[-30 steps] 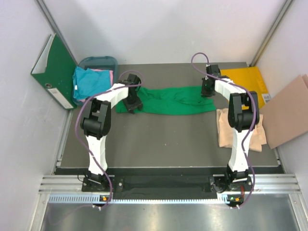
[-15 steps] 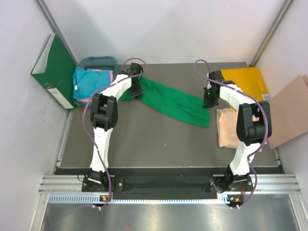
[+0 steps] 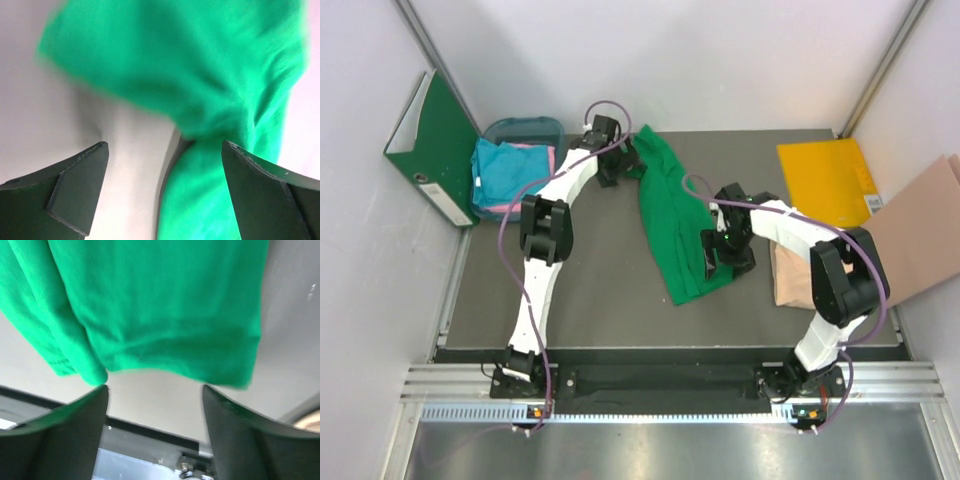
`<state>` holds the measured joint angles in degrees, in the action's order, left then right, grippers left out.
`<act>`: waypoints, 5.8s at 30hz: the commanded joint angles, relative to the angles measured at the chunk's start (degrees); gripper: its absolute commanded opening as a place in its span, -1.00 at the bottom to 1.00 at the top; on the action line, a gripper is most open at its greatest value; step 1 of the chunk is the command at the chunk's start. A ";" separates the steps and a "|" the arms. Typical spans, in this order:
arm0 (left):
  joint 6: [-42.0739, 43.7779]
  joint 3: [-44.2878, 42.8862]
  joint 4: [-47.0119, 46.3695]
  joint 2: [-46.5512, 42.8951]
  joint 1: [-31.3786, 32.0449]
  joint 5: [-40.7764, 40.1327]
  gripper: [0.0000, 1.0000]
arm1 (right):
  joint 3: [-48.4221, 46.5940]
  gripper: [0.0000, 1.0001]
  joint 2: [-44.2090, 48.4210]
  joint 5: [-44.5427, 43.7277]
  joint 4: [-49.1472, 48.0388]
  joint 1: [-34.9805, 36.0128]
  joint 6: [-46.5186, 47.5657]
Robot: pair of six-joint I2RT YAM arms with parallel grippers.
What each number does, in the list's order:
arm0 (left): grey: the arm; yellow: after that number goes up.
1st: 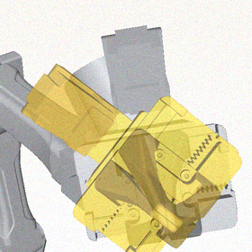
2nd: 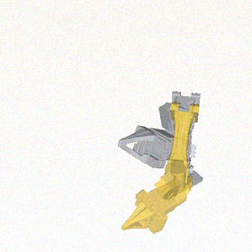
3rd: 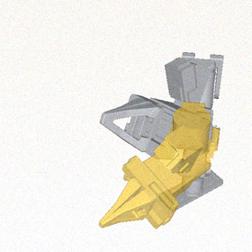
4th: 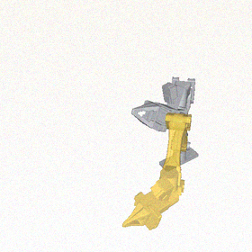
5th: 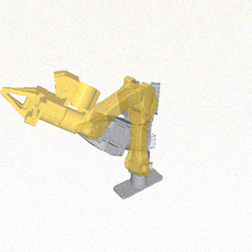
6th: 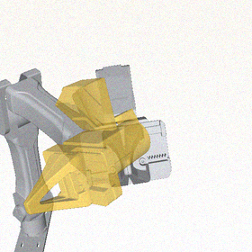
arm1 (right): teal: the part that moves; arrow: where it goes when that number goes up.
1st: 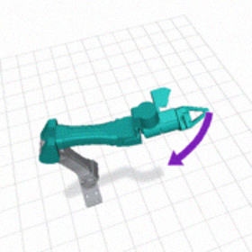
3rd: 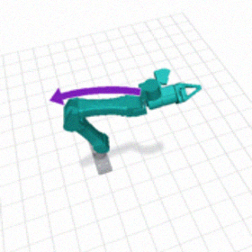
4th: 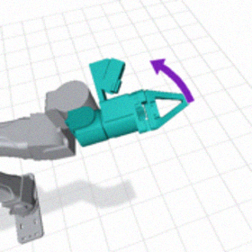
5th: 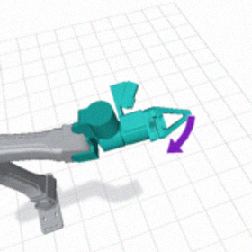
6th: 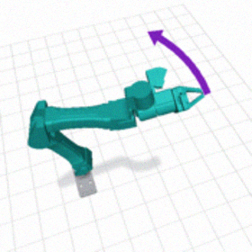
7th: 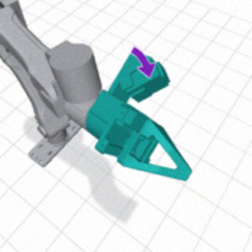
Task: Fold and stack the t-shirts
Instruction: Rotate the tshirt 90 degrees, then grab the bottom of the folded rectangular tshirt with both arms
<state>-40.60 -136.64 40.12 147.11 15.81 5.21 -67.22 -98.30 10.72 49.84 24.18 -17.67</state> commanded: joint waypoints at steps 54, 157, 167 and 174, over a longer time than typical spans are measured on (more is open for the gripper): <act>15.30 76.80 21.42 -58.25 0.53 14.47 0.55 | -16.99 0.63 -9.54 -0.71 -19.77 -2.92 -2.89; -1.24 102.70 1.28 -67.13 -4.65 23.70 0.16 | 10.01 0.73 -3.91 25.13 -20.31 18.79 -20.21; 0.08 102.02 -4.43 -61.08 -3.95 24.32 -0.81 | 8.69 -0.09 -10.59 35.33 -23.05 20.55 -19.86; 2.54 96.04 -0.58 -60.18 -3.95 21.87 -1.00 | 5.96 -1.00 -6.39 29.10 -14.61 20.46 -15.11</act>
<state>-40.14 -36.36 39.70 87.20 11.81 30.22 -58.59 -108.71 43.22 30.02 43.92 -35.77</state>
